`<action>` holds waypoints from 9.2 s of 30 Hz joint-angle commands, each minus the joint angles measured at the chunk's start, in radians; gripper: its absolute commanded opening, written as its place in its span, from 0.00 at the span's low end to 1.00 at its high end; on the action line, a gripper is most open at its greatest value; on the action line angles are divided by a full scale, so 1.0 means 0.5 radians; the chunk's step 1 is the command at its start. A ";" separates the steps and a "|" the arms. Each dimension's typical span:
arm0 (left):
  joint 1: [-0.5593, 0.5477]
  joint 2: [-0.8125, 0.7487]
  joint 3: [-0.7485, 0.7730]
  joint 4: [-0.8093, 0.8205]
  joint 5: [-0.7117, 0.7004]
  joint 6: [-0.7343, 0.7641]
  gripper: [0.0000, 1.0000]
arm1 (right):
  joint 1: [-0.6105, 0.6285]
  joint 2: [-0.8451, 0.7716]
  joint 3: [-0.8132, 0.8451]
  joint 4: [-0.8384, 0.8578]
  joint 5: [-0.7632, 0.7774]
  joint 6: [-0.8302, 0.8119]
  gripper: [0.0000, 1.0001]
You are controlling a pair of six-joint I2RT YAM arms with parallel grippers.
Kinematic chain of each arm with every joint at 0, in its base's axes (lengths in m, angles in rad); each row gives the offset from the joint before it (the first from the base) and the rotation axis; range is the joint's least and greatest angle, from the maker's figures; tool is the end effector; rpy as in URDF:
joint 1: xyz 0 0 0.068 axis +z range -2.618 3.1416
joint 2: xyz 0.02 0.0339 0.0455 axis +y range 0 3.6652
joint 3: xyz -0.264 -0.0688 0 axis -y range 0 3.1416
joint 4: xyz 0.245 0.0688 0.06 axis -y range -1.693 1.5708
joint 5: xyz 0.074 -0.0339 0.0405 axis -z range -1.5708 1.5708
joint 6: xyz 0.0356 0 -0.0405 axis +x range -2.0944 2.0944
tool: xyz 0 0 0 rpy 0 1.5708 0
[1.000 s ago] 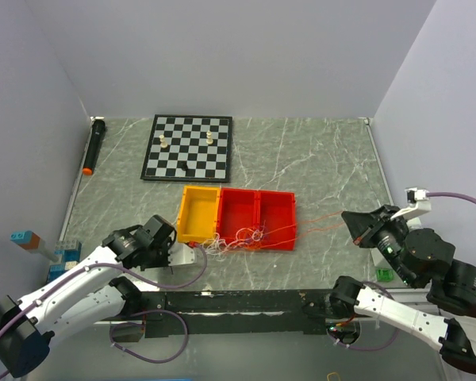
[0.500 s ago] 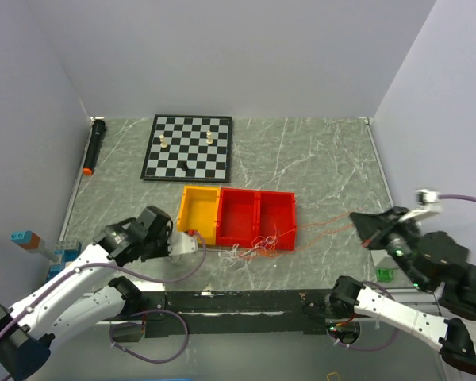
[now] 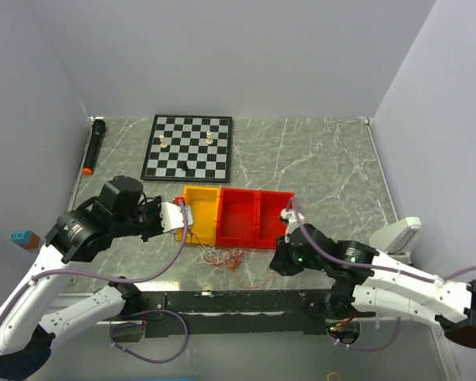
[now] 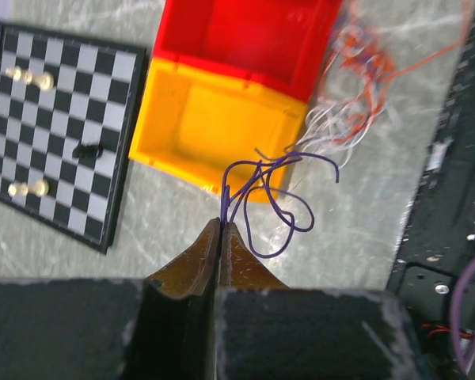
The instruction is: Untangle the cables
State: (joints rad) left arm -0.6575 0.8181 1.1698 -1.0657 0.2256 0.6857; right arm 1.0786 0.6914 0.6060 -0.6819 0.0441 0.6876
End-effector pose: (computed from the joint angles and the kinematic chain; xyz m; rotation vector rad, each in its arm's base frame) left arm 0.0988 -0.0864 0.3757 1.5055 1.7051 -0.2427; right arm 0.0698 0.1268 0.2447 -0.4604 2.4447 0.7818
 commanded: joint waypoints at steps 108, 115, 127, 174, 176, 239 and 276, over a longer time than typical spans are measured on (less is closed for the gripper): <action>0.118 0.349 -0.888 -0.400 0.178 1.334 0.65 | 0.552 0.154 -0.393 1.220 0.363 -0.166 0.13; 0.042 0.496 -0.888 -0.483 0.095 1.546 0.68 | 0.552 0.090 -0.417 1.180 0.406 -0.139 0.28; -0.020 0.962 -0.833 -0.575 0.055 1.700 0.49 | 0.549 0.001 -0.368 1.054 0.482 -0.157 0.30; 0.039 1.232 0.032 0.797 -0.224 0.227 0.39 | 0.497 -0.226 -0.442 0.962 0.541 -0.050 0.22; 0.039 1.178 0.020 0.742 -0.148 0.258 0.96 | 0.494 -0.223 -0.433 0.953 0.541 -0.053 0.22; -0.265 0.539 0.050 0.518 1.024 -0.126 0.01 | 0.497 -0.141 -0.383 1.299 0.265 -0.249 0.93; -0.268 0.788 1.811 1.079 0.485 -0.739 0.01 | 0.331 0.980 -0.604 2.045 -0.152 -0.145 0.60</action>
State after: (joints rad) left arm -0.7910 1.1908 1.9636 -0.6556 0.6178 0.3527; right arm 1.2472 1.2209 0.3298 0.3439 -0.0097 0.5873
